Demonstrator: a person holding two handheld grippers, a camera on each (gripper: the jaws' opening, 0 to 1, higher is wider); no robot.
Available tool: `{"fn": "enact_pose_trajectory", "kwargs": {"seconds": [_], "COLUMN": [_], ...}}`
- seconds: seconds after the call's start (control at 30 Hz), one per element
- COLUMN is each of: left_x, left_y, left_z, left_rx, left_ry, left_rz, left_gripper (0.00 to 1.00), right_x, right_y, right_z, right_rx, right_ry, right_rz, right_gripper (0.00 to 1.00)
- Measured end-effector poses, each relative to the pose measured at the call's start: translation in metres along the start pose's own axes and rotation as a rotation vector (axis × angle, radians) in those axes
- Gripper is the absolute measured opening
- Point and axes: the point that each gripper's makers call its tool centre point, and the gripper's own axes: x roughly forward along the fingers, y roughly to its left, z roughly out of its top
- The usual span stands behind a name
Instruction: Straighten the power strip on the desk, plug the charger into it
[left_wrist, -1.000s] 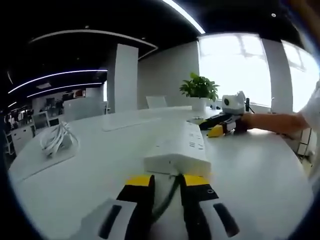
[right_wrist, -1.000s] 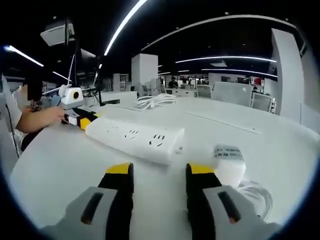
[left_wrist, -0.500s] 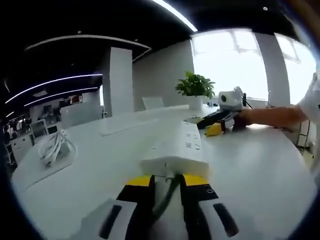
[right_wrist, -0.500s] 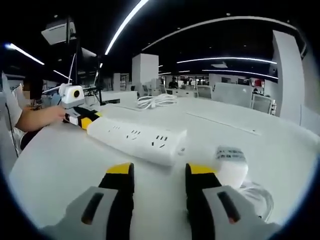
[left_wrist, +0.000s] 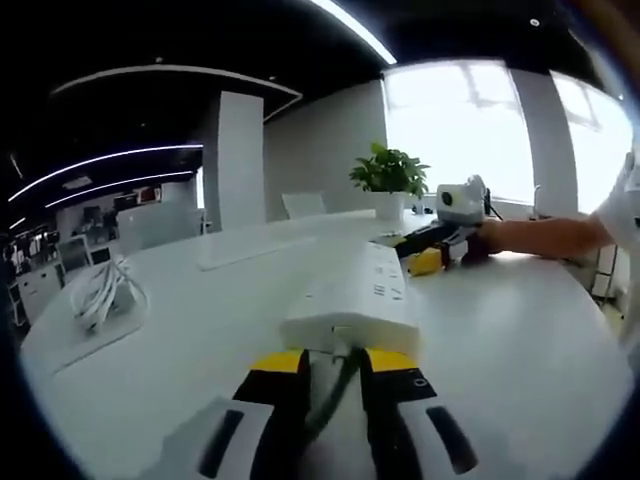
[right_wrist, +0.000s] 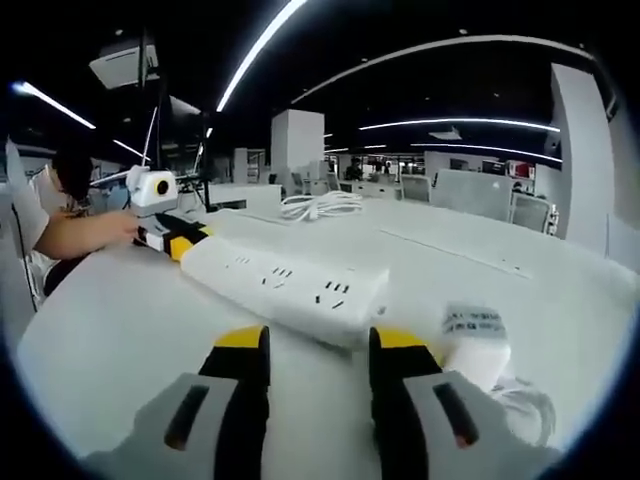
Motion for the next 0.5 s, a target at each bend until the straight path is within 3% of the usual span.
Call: {"fn": "enact_pose_trajectory", "kwargs": {"seconds": [0.5], "left_x": [0.0014], "left_y": [0.0002], "left_z": [-0.0005], "left_rx": [-0.013], "left_ry": [0.0], "left_rz": [0.003], "left_gripper": [0.2], "right_x": [-0.0001], "right_y": [-0.0019], "right_z": [-0.0005], "right_rx": [0.009], "right_ry": [0.002], "right_rz": [-0.007], "right_gripper": [0.36]}}
